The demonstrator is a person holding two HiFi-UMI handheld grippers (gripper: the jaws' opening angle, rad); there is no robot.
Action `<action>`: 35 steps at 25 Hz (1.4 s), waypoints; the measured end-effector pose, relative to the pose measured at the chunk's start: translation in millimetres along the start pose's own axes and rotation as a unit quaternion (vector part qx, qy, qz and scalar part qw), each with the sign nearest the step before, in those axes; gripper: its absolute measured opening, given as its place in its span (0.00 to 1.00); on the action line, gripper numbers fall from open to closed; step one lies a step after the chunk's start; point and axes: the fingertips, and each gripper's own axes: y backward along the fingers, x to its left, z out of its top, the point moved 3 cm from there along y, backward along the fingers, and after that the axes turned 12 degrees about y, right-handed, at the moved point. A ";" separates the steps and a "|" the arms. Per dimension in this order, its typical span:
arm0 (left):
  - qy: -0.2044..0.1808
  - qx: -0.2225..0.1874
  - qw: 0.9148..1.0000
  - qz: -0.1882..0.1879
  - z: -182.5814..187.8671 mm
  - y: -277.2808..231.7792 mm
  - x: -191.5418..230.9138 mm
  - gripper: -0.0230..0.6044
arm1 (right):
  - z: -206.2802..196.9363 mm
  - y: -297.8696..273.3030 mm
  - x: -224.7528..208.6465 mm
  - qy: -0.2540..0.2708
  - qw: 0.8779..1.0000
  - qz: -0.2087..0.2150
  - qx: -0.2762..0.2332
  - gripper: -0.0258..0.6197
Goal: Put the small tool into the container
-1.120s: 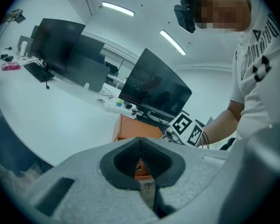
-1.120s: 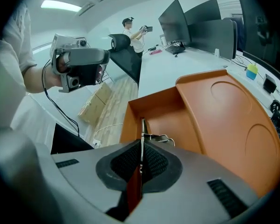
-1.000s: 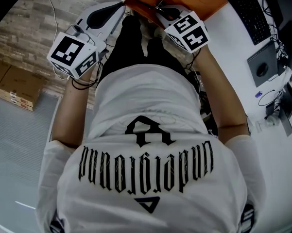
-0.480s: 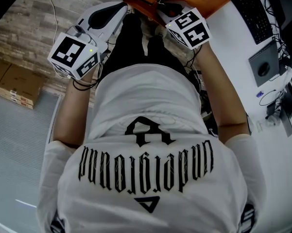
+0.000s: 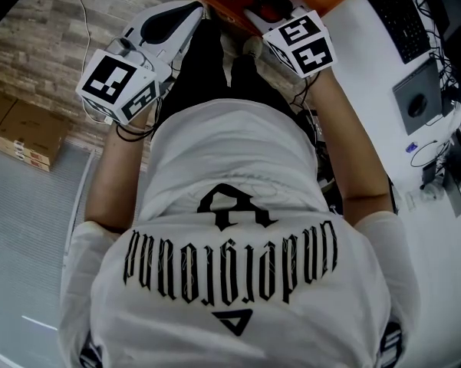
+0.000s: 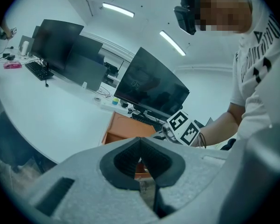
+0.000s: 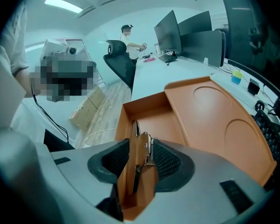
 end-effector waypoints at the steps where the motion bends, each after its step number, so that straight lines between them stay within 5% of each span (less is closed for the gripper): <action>1: -0.003 -0.002 1.000 0.000 -1.2 0.8 -4.7 0.06 | 0.7 5.3 1.1 0.004 1.000 -0.005 -0.003 0.26; 13: -0.071 -0.061 0.995 0.019 20.6 30.0 -88.0 0.06 | 28.2 106.7 19.0 0.039 0.992 -0.057 -0.102 0.26; 22: -0.121 -0.128 0.983 0.045 46.6 66.4 -164.2 0.06 | 50.9 213.9 54.8 0.087 0.977 -0.079 -0.176 0.21; 29: -0.174 -0.187 0.966 0.044 55.8 90.1 -228.1 0.06 | 59.5 292.3 78.4 0.136 0.953 -0.145 -0.229 0.11; 35: -0.205 -0.226 0.952 0.034 70.6 107.3 -270.4 0.06 | 65.6 345.6 91.5 0.147 0.930 -0.149 -0.302 0.08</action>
